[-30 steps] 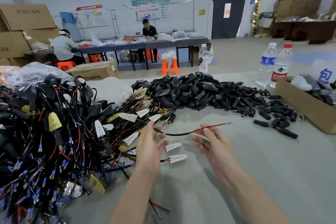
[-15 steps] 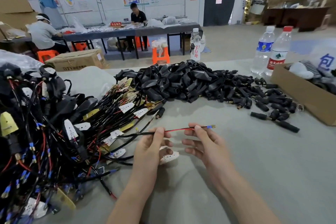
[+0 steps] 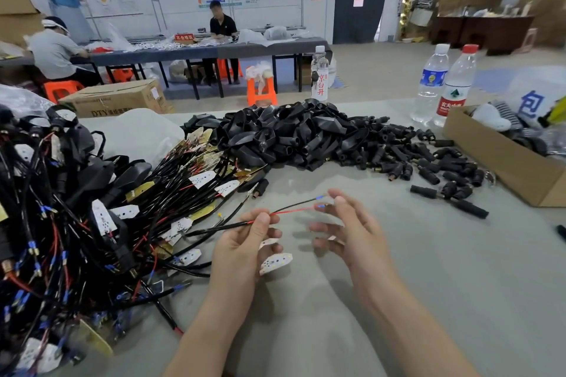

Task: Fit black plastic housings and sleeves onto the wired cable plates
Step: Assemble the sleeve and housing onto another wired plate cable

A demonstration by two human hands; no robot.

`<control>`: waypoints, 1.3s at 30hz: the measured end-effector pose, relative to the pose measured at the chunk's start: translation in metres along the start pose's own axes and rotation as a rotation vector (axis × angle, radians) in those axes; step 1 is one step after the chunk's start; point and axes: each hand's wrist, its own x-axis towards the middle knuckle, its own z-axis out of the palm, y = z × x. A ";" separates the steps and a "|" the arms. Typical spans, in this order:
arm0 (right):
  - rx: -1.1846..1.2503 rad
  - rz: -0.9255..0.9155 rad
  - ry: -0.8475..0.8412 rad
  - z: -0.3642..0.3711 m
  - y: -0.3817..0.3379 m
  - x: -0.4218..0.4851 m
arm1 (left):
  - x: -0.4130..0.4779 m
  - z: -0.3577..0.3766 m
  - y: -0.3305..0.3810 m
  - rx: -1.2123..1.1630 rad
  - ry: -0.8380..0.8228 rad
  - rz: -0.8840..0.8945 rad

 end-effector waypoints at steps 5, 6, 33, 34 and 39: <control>-0.201 -0.112 0.139 0.000 -0.013 0.039 | 0.002 -0.008 0.006 0.040 -0.030 0.012; -0.296 -0.137 0.151 0.004 -0.013 0.052 | 0.001 -0.008 0.006 0.026 -0.032 0.009; -1.268 -0.321 0.101 0.026 -0.002 0.168 | 0.006 -0.008 0.005 -0.119 -0.030 0.035; -1.188 -0.303 0.101 0.022 -0.005 0.160 | 0.005 -0.007 0.006 -0.110 -0.033 0.031; -0.731 -0.113 0.009 -0.005 -0.020 0.099 | 0.004 -0.005 0.006 -0.087 -0.022 0.010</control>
